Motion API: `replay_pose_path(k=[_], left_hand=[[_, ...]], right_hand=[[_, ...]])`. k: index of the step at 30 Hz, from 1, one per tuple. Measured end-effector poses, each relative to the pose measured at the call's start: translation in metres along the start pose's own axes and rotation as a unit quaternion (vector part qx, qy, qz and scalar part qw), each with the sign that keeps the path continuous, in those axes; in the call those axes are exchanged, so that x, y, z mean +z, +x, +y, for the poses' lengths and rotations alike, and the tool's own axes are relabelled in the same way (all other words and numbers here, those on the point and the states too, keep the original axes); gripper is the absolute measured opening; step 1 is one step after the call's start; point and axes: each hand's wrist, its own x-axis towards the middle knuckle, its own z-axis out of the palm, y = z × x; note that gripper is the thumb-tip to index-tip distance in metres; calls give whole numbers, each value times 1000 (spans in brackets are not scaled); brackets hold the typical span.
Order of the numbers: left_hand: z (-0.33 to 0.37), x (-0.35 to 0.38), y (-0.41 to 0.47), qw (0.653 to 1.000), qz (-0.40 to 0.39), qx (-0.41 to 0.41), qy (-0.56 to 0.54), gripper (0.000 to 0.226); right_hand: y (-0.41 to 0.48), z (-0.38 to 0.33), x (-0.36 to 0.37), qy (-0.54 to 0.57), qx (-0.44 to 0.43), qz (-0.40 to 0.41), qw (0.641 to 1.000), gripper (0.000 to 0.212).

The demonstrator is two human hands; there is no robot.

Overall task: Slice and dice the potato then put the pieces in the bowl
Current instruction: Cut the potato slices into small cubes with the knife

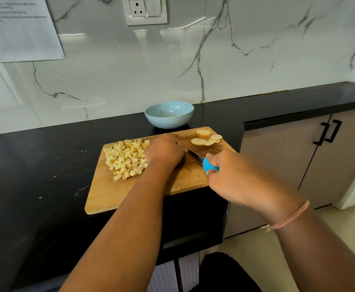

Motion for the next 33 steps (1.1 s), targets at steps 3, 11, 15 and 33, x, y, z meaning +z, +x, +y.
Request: replay_pose_path(k=[3, 11, 15, 33], left_hand=[[-2, -2, 1, 1000, 3, 8, 13, 17], [-3, -1, 4, 1000, 12, -11, 15, 21], [-5, 1, 4, 1000, 11, -17, 8, 20], [-2, 1, 6, 999, 12, -42, 9, 14]], right_hand=[[0, 5, 0, 27, -4, 18, 999, 43], [17, -1, 14, 30, -17, 32, 999, 49], [19, -6, 16, 14, -11, 21, 1000, 47], [23, -16, 0, 16, 10, -5, 1000, 35]])
